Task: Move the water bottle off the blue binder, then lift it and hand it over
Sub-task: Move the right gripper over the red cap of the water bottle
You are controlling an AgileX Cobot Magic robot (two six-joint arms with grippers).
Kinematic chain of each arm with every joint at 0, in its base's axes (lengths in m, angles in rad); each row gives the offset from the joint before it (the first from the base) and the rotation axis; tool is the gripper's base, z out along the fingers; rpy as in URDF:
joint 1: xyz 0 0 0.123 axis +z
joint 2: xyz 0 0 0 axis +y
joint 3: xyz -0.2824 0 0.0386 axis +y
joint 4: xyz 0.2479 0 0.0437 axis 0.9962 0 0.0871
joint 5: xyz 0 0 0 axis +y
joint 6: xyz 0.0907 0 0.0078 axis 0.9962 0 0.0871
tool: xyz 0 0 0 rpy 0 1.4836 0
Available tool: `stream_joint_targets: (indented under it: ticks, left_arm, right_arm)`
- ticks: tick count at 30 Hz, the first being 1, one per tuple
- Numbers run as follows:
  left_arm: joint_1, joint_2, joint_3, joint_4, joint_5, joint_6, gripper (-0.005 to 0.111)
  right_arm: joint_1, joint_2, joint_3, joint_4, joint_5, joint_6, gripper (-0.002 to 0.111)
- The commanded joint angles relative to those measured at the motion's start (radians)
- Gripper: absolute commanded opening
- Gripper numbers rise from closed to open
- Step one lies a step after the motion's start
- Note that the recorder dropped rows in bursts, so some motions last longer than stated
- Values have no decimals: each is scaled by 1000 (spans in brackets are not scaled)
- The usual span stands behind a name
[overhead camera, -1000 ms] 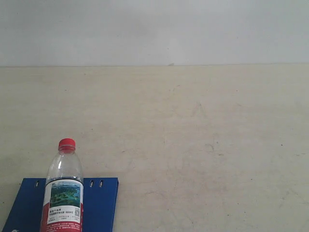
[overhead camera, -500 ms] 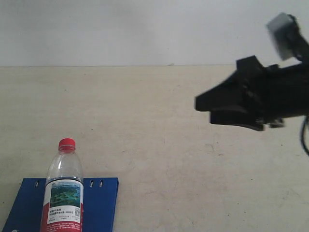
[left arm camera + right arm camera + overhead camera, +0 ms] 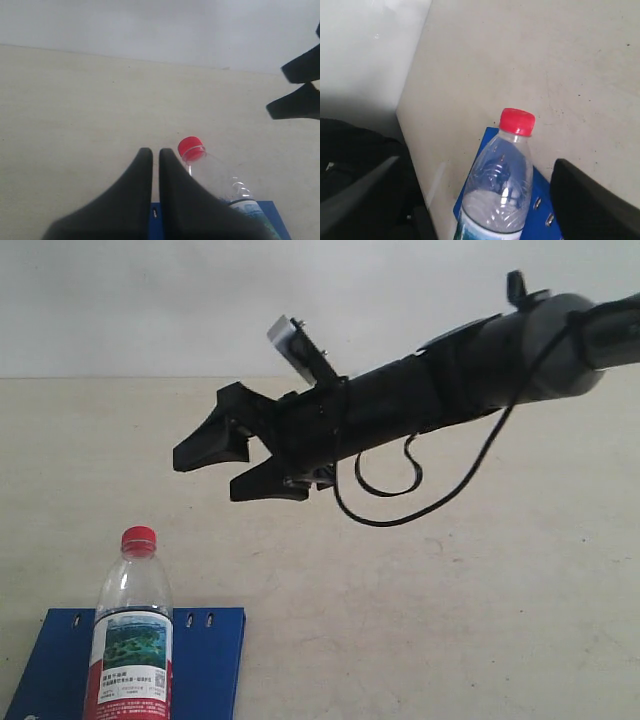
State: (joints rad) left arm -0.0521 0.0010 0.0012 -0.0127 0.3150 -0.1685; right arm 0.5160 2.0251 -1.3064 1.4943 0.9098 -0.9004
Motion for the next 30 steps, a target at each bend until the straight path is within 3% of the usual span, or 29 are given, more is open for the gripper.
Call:
stream_joint_targets:
  ticks: [1,16,26,30]
  left_arm:
    - [-6,-1,-1,-2,-9,3,5]
    - [-6,-1,-1,-2,-9,3,5]
    - [-6,-1,-1,-2,-9,3,5]
    - [-6,-1,-1,-2,-9,3,5]
  right_arm:
    - [39,109,-94,-9,-8,48,72]
    - [114,342,-306,-8,-18,107,72]
    - [147,380,-374,-4,-19,107,71]
    - [147,380,-374,-12,4,107,61]
